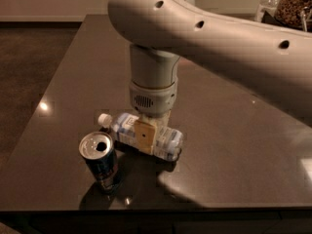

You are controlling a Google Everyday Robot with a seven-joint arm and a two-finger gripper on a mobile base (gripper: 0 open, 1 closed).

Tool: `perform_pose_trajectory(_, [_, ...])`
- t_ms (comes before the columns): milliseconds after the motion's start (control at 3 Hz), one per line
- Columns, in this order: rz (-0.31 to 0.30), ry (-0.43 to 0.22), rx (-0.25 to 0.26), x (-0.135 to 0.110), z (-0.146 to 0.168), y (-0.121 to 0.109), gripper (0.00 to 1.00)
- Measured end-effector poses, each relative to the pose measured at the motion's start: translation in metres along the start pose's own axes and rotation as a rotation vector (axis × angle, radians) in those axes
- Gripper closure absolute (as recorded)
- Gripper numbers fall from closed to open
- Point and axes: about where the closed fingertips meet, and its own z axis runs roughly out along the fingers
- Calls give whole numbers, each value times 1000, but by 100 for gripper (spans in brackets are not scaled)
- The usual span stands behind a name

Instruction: Move blue plastic bottle near redbull can

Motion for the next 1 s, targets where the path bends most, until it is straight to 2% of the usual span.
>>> perform_pose_trajectory(333, [-45, -14, 2, -3, -3, 5, 85])
perform_pose_trajectory(1000, [-96, -44, 7, -2, -9, 14, 39])
